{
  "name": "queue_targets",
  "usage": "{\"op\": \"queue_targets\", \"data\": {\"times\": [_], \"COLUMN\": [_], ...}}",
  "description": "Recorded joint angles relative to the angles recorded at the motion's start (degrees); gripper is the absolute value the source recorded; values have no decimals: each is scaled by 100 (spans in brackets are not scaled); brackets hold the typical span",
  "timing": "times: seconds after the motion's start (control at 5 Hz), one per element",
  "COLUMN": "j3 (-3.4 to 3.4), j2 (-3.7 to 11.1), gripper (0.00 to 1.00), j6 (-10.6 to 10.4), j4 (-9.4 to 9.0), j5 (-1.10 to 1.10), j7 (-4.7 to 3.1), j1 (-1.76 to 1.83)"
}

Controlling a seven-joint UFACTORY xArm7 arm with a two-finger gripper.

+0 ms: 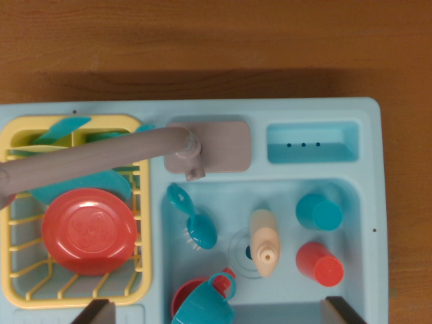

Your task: Pick detergent from the sink

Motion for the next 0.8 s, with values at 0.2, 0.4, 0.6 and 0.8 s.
{"op": "queue_targets", "data": {"times": [0.2, 0.4, 0.6, 0.8], "j3": [0, 0, 0, -5], "j2": [0, 1, 1, 13], "gripper": [0, 0, 0, 0], "j6": [0, -6, -6, -50], "j4": [0, -5, -5, -41], "j5": [0, 0, 0, 5], "j7": [0, -1, -1, -13], "j1": [0, 0, 0, -5]}}
